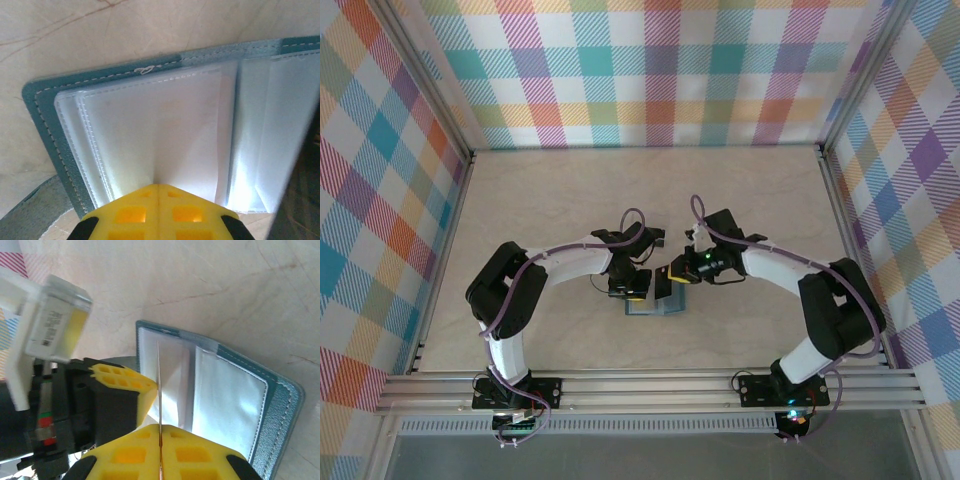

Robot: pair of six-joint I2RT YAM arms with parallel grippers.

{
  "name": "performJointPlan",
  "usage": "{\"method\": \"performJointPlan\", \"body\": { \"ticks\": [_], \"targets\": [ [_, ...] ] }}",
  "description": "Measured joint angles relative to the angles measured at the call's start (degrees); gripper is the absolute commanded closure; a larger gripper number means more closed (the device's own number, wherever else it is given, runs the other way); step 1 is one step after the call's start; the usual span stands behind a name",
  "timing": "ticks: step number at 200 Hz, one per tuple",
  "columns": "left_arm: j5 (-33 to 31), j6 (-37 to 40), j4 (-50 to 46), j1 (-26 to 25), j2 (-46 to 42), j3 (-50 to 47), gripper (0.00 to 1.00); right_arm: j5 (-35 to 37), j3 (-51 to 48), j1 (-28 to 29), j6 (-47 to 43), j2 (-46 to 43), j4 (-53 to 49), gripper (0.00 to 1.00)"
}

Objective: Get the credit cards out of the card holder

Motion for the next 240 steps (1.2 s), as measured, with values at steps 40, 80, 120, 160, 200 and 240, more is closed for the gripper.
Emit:
{"method": "performJointPlan", "body": {
  "ticks": [40, 80, 120, 160, 200, 240],
  "targets": [
    [-1.9, 0.1, -2.5, 0.0, -1.0, 1.1, 0.96, 3.6, 4.9, 0.0, -3.5, -1.0, -6.1, 0.92],
    [-2.5, 0.4, -2.7, 1.3, -3.7, 1.5, 0.96, 8.0, 11.3, 0.0, -11.4, -1.0, -12.1, 0.92],
    [-2.7, 1.1, -2.6, 4.8, -5.7, 1.4, 0.96, 12.7, 19.3, 0.0, -24.4, 0.0, -16.5, 0.93],
    [-2.7, 2.1, -2.1, 9.8, -9.2, -1.5, 0.95, 14.5, 28.0, 0.0, -42.9, 4.3, -18.8, 0.95],
    [-2.1, 2.2, -0.3, 13.9, -11.6, -6.3, 0.92, 16.0, 39.2, 0.0, -59.1, 11.9, -24.0, 0.95],
    [-1.4, 2.6, 1.1, 16.1, -12.4, -8.6, 0.92, 16.2, 48.7, 0.2, -70.3, 19.7, -30.1, 0.96]
  ]
}}
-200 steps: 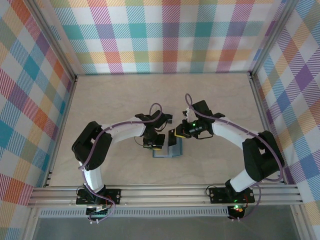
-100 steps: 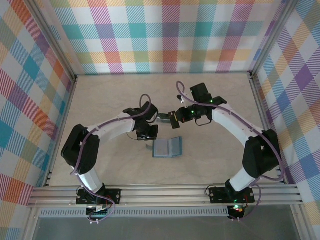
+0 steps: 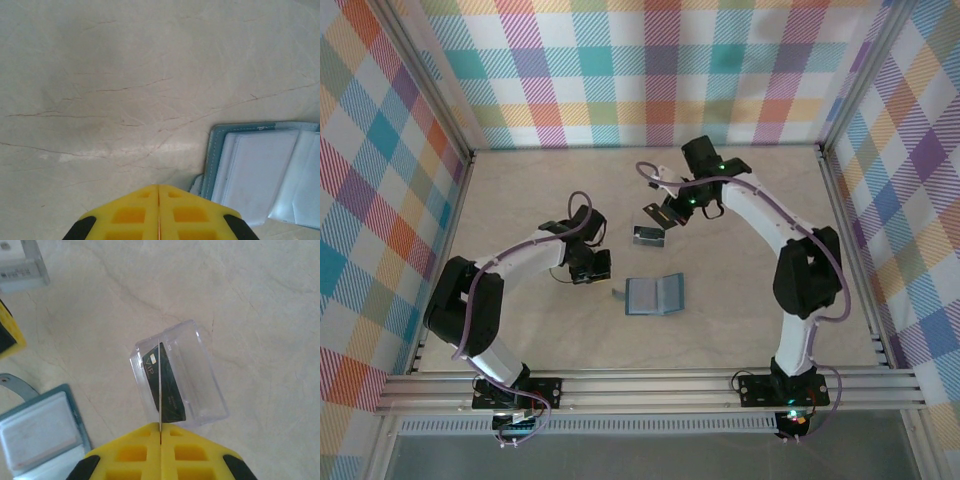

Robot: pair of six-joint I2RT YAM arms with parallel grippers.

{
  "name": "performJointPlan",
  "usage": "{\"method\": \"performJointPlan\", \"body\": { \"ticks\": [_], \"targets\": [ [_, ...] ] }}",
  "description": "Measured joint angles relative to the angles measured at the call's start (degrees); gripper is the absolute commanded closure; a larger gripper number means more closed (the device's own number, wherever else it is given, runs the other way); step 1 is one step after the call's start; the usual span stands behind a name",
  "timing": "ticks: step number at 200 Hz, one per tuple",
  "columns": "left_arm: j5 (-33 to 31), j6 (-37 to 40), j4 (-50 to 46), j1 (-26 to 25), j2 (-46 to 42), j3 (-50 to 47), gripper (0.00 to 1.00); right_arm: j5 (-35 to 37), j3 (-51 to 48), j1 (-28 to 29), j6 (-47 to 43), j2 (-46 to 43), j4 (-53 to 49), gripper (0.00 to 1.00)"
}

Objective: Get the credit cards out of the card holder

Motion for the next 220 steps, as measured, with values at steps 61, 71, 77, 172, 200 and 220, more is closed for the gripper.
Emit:
{"method": "performJointPlan", "body": {
  "ticks": [61, 71, 77, 172, 200, 220],
  "targets": [
    [0.8, 1.3, 0.2, 1.4, 0.0, -0.1, 0.91, 2.2, 13.0, 2.1, -8.4, 11.3, -10.0, 0.96],
    [0.8, 1.6, 0.2, 1.5, 0.0, -0.1, 0.91, 2.6, 15.1, 2.4, -9.2, 12.9, -11.3, 0.96],
    [0.8, 1.8, 0.2, 1.6, 0.0, -0.1, 0.91, 3.0, 16.3, 2.6, -9.7, 13.9, -12.1, 0.96],
    [1.2, 2.2, 1.3, 2.2, 0.0, -0.3, 0.91, 6.4, 23.5, 4.5, -14.7, 21.6, -20.4, 0.95],
    [1.2, 2.2, 1.3, 2.2, 0.0, -1.2, 0.91, 6.4, 23.5, 4.8, -16.4, 21.6, -22.1, 0.93],
    [1.4, 2.2, 1.4, 2.2, 0.0, -1.3, 0.91, 6.4, 23.5, 4.8, -17.2, 21.6, -23.3, 0.91]
  ]
}}
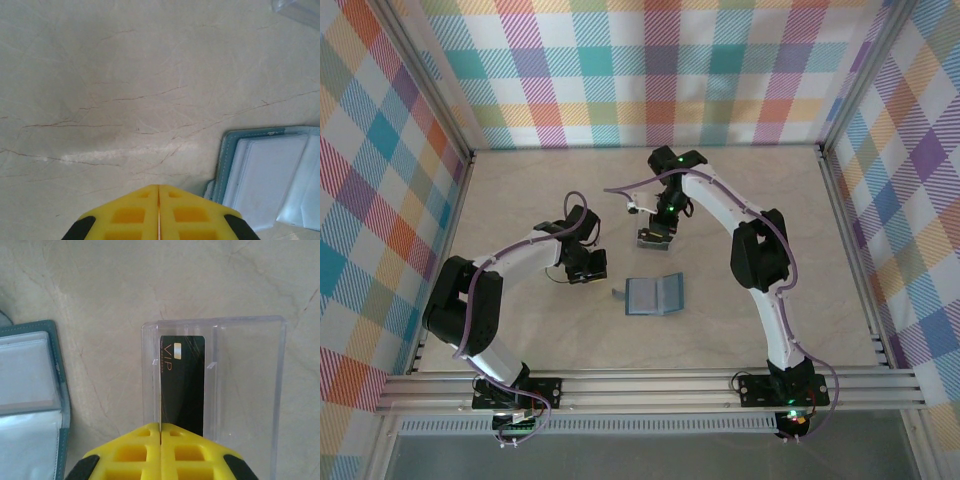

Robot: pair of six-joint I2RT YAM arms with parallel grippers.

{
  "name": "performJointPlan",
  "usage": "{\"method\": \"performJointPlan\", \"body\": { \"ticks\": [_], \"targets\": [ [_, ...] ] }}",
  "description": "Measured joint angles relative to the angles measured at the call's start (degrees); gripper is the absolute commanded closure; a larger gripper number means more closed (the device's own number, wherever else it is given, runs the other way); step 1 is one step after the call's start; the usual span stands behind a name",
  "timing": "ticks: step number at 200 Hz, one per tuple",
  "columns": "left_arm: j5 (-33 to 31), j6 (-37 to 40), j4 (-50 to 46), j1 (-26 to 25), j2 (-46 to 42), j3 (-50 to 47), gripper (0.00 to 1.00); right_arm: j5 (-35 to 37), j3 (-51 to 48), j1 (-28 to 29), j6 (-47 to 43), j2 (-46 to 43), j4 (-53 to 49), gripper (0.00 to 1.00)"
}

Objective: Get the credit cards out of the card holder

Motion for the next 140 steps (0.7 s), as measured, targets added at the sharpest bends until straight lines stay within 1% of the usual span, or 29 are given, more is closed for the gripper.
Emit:
{"method": "performJointPlan", "body": {
  "ticks": [26, 59, 78, 97, 118, 140],
  "targets": [
    [0.5, 0.0, 0.1, 0.0, 0.0, 0.0, 0.91, -0.2, 0.0, 0.2, -0.9, 0.0, -0.8, 0.88],
    [0.5, 0.0, 0.1, 0.0, 0.0, 0.0, 0.91, 0.5, -0.2, 1.1, -0.5, 0.0, 0.4, 0.73],
    [0.5, 0.0, 0.1, 0.0, 0.0, 0.0, 0.91, 2.2, -1.3, 1.5, 0.0, 0.0, 3.7, 0.72],
    [0.5, 0.0, 0.1, 0.0, -0.1, 0.0, 0.9, 4.6, -4.8, 1.6, 1.1, -0.7, 8.8, 0.71],
    [0.7, 0.0, 0.0, 0.0, -0.7, 0.0, 0.9, 6.7, -10.7, 1.8, 2.8, -3.6, 13.6, 0.7],
    [1.2, 0.0, -0.1, 0.0, -0.8, 0.2, 0.9, 7.7, -15.2, 1.8, 6.6, -8.0, 17.6, 0.68]
  ]
}}
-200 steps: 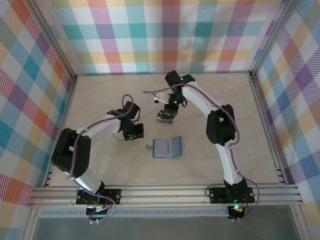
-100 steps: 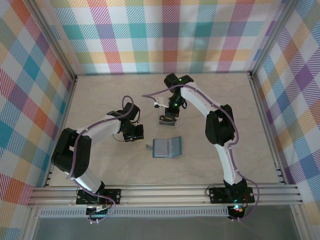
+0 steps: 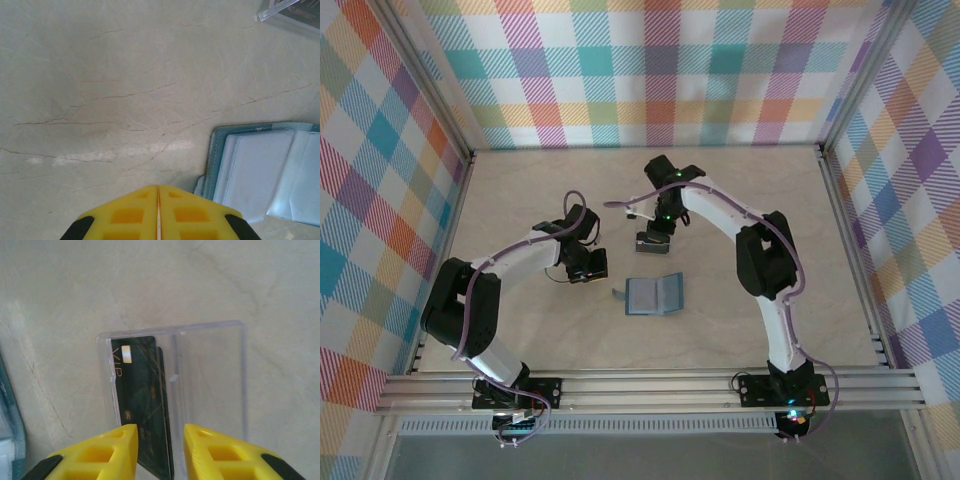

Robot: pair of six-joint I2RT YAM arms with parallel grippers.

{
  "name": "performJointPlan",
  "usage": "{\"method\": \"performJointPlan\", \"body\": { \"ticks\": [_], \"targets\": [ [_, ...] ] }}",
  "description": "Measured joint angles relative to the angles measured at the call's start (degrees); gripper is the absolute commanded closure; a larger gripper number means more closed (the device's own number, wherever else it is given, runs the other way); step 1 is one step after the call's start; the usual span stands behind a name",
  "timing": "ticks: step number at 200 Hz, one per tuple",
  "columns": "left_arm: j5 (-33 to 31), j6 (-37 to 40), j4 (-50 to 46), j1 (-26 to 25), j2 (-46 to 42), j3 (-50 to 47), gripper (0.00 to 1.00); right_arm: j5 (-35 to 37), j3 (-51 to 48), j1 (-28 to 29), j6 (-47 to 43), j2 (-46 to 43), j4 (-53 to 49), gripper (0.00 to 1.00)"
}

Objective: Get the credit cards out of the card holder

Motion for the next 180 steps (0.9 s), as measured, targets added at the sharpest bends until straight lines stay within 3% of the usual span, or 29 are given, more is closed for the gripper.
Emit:
{"method": "performJointPlan", "body": {
  "ticks": [32, 76, 138, 180],
  "targets": [
    [0.3, 0.0, -1.5, -1.4, 0.0, 3.3, 0.91, -1.3, -4.5, 0.0, 8.9, -7.8, 3.8, 0.68],
    [1.2, -0.1, -1.3, -5.2, 1.8, 8.7, 0.91, -4.6, -18.1, 0.0, 27.4, -20.2, 10.2, 0.68],
    [5.2, -1.8, -0.9, -8.8, 7.2, 8.7, 0.93, -6.3, -36.9, 0.5, 54.6, -30.7, 20.4, 0.76],
    [4.8, -2.0, 0.0, -8.8, 7.4, 4.7, 0.96, -9.2, -40.1, 1.0, 67.6, -32.9, 24.2, 0.75]
  ]
}}
